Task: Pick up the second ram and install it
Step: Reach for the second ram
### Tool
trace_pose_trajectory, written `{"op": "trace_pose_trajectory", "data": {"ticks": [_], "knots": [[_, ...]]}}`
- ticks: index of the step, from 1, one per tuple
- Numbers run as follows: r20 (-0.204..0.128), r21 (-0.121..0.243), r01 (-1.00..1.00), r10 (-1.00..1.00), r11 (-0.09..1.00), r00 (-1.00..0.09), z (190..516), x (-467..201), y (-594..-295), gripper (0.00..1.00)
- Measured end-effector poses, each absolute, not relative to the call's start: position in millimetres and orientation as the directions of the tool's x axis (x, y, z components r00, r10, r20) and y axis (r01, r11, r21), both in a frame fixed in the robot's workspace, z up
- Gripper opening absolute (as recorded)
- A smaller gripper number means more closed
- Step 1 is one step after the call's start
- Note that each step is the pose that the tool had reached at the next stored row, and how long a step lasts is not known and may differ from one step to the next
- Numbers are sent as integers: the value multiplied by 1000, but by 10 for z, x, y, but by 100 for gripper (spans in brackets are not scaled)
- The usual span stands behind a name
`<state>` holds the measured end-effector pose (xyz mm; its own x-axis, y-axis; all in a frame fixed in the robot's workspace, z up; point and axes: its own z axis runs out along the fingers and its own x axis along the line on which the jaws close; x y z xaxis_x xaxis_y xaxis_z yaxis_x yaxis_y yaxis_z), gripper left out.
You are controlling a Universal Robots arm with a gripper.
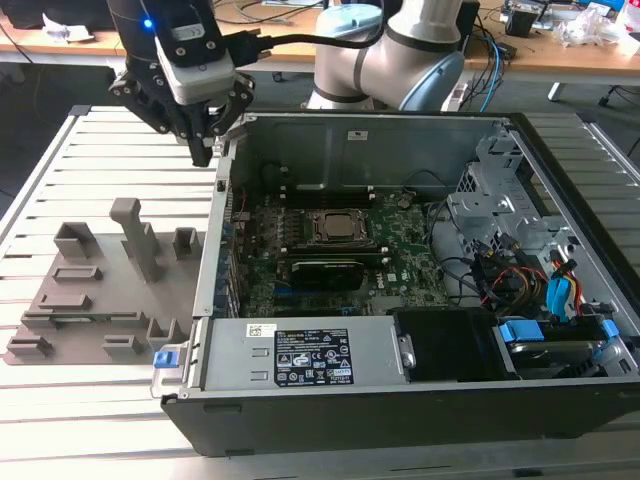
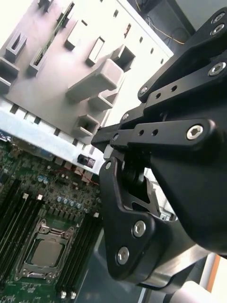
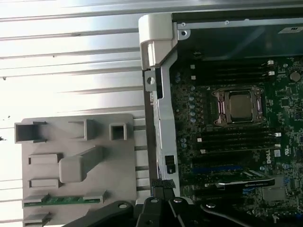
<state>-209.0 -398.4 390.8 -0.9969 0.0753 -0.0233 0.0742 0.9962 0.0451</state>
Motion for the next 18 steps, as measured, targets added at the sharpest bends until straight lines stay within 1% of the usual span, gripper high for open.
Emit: {"op": "trace_pose_trajectory", "data": {"ticks": [18], "knots": [[-23,45,74,75,996,-997,3880,-2540,-3984,10]]}}
